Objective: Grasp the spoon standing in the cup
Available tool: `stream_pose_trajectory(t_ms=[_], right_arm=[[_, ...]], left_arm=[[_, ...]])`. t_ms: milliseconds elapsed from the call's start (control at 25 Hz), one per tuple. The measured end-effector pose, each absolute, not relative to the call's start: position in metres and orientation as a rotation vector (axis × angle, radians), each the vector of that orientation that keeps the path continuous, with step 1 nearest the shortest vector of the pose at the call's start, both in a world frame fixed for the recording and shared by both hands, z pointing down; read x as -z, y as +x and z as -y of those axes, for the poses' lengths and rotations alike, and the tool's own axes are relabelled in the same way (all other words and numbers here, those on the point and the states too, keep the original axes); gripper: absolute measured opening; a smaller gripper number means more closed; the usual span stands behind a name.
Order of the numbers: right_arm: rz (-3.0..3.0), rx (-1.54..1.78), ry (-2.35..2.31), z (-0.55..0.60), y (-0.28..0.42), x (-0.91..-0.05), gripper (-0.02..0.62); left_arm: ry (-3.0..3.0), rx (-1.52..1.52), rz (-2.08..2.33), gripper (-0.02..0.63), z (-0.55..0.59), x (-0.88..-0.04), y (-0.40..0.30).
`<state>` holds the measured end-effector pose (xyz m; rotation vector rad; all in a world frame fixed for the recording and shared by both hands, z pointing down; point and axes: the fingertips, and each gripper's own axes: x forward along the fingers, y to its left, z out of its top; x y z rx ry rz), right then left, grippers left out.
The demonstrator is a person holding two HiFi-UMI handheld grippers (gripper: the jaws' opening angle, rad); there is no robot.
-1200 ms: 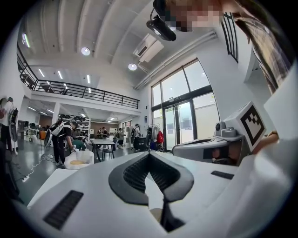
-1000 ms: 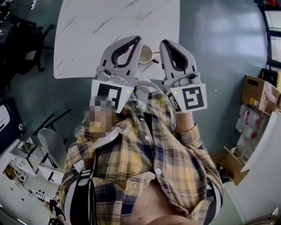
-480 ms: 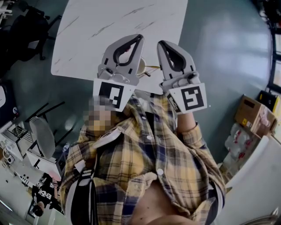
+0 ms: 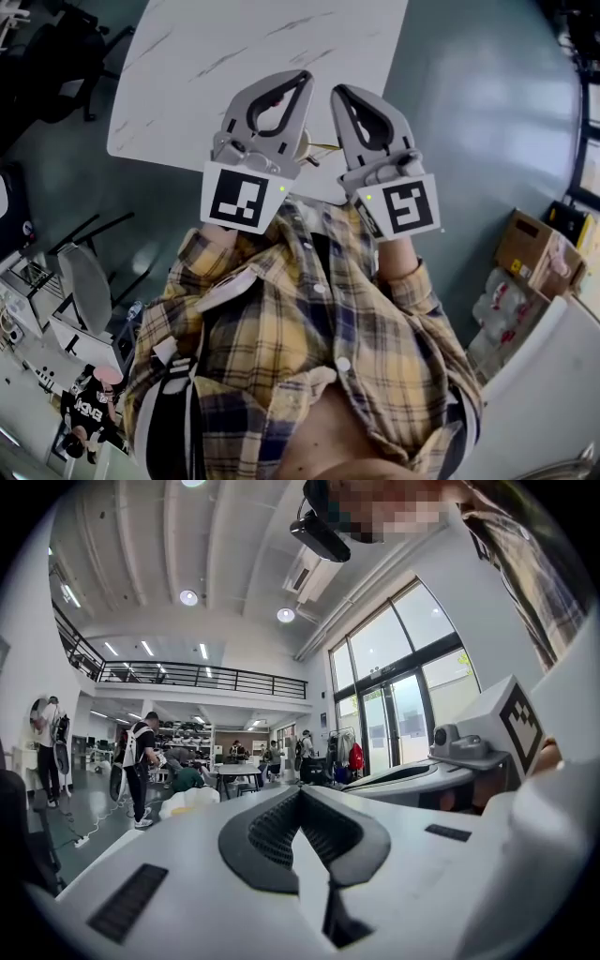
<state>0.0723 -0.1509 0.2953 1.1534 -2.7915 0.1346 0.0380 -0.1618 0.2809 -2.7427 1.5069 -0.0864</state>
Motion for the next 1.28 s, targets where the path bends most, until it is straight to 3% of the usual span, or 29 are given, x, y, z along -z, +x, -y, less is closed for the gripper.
stream_pose_trajectory(t_ms=[1280], right_arm=[[2.569,-0.335,1.243,0.134,0.086,-0.366,0.035]], left_arm=[[-2.923,0.114,-1.4,0.014,0.162,-0.341,0.021]])
